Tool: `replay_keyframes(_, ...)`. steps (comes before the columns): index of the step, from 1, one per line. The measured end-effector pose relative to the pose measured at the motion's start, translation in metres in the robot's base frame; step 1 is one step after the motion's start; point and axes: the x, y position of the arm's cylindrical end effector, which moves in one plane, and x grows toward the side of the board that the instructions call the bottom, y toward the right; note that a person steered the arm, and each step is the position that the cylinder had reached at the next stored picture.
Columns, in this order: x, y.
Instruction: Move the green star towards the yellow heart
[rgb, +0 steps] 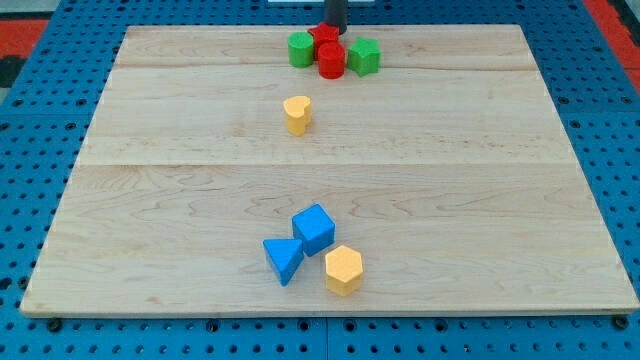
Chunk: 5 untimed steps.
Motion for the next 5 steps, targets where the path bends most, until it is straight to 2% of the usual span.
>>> replay_keyframes(1,0.004,0.053)
replay_keyframes(3,0.02,0.053)
replay_keyframes(5,0.071,0.021)
